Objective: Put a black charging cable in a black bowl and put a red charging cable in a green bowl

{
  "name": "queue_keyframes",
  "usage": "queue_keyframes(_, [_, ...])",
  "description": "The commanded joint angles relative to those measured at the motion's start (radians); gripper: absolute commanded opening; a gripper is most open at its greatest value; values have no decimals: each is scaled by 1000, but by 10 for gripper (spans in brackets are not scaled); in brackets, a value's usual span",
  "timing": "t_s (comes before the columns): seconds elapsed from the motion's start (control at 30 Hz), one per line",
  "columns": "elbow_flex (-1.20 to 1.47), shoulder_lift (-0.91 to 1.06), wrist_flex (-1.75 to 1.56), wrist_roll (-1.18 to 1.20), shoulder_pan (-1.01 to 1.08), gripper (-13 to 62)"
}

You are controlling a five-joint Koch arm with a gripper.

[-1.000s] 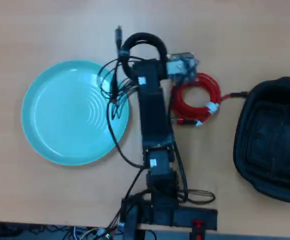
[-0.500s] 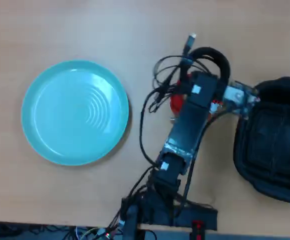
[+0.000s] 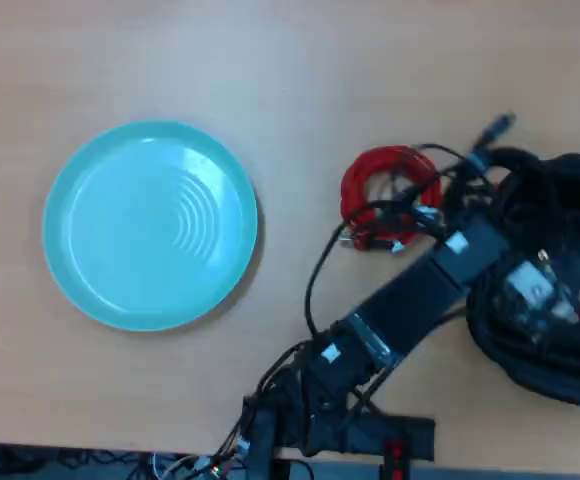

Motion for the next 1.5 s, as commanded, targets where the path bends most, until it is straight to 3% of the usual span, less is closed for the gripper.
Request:
queue_keyframes(0.0, [-580,69,20,-25,84,-50])
queue_keyframes(0.27, [-561,63,15,-55,324,-47])
queue_keyframes(0.43, [-563,44,-6,-63,331,-47])
queue_keyframes(0.63, [-581,-109,-114,-61,342,-46])
queue_keyframes(1.0, [-660,-192,-213,-37,344,54])
queue_keyframes(1.27, [-655,-242,-206,232,345,97])
queue_keyframes(1.47, [-647,-290,-170,238,337,89])
